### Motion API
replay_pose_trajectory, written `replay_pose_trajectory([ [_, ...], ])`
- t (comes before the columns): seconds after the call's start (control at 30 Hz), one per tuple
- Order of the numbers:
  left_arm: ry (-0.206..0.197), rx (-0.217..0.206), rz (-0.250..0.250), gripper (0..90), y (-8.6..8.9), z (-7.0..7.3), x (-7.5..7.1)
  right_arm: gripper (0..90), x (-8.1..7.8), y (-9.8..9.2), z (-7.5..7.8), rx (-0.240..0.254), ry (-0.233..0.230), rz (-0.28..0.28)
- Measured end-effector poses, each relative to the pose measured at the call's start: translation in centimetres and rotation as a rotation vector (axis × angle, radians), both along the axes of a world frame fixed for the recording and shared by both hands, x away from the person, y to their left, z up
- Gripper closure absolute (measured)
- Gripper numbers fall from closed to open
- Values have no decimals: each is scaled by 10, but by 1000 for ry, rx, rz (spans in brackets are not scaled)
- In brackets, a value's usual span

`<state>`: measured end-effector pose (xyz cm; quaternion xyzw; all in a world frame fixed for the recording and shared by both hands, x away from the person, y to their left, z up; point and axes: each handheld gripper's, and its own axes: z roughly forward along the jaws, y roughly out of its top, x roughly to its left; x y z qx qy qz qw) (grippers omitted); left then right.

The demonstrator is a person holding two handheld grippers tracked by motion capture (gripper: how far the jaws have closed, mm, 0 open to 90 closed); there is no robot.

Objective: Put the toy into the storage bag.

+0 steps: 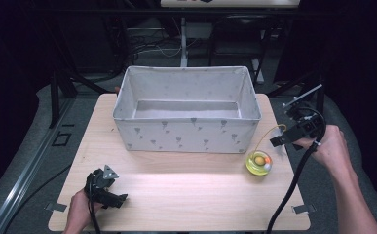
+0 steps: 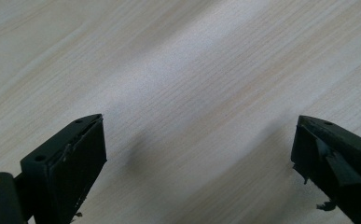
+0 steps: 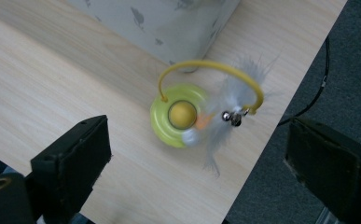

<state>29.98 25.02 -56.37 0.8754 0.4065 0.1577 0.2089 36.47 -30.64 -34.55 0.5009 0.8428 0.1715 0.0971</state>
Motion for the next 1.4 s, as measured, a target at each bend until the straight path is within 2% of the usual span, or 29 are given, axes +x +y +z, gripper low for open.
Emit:
replay_pose_trajectory([
  [0.13,3,-1,1,33,0,0,0,65,9,4,8,-6,2,8],
  [0.17,3,0,1,33,0,0,0,71,11,6,9,5,-5,9],
  [0.23,2,-2,0,33,0,0,0,121,18,11,12,-8,4,23],
  [0.43,2,2,0,33,0,0,0,158,29,17,14,-20,13,43],
  [0.53,1,2,1,33,0,0,0,234,34,19,11,-17,36,59],
  [0.6,9,3,-4,33,0,0,0,307,36,21,9,-35,54,63],
  [0.67,0,5,-1,33,0,0,0,369,38,23,4,-40,73,74],
  [0.8,1,4,0,33,0,0,0,425,39,25,0,-61,87,90],
  [0.83,1,4,-1,33,0,0,0,475,39,25,-2,-70,96,97],
  [0.93,1,5,-1,33,0,0,0,524,38,26,-6,-57,95,93],
  [0.97,2,4,-1,33,0,0,0,537,38,27,-7,-73,104,103],
  [1.07,2,5,1,33,1,0,0,605,37,28,-12,-74,109,115],
  [1.27,1,6,0,33,1,0,0,590,35,32,-18,-105,146,160],
  [1.37,1,5,1,33,1,0,0,618,34,33,-20,-113,147,163],
  [1.4,1,6,1,33,1,0,0,659,33,34,-21,-123,145,172],
])
